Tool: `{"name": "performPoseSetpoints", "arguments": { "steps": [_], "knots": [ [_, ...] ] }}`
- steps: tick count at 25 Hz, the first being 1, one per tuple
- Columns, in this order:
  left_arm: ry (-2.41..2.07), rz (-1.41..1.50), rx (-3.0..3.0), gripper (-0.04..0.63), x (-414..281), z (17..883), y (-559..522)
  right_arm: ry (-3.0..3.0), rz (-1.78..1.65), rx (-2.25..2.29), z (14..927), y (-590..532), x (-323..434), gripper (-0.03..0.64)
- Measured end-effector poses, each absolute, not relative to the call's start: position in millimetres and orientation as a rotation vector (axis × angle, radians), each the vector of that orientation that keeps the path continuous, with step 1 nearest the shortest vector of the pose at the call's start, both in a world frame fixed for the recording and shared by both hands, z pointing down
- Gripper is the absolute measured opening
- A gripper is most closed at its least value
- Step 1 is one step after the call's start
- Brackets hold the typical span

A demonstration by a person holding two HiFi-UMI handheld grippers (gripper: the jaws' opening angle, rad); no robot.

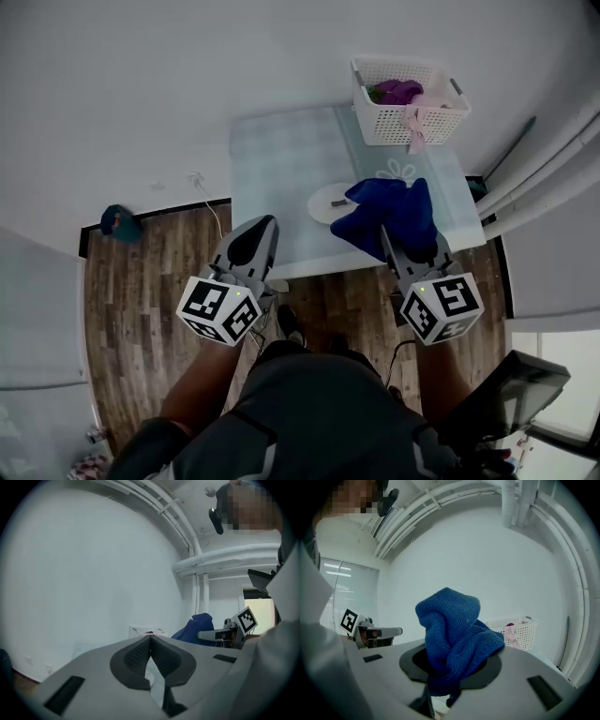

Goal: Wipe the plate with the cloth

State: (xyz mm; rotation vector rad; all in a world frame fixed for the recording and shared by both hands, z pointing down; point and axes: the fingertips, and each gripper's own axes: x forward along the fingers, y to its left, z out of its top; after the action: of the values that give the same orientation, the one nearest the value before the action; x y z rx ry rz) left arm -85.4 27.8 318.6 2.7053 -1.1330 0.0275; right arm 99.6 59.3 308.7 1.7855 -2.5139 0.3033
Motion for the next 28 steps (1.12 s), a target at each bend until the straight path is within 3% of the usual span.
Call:
{"name": "performPoseSetpoints", "arguments": {
  "steps": [9,28],
  "knots": [
    [-1.223,0.057,2.687,0.009,-72.2,310.1,73.5,-2.574,0.295,1.742,299.2,95.1,109.5,0.120],
    [-1.122,-0.009,2.724,0.009,-110.9,296.2,106.7,-2.487,0.269,1.830,288.4,141.0,61.6,0.118]
  ]
}}
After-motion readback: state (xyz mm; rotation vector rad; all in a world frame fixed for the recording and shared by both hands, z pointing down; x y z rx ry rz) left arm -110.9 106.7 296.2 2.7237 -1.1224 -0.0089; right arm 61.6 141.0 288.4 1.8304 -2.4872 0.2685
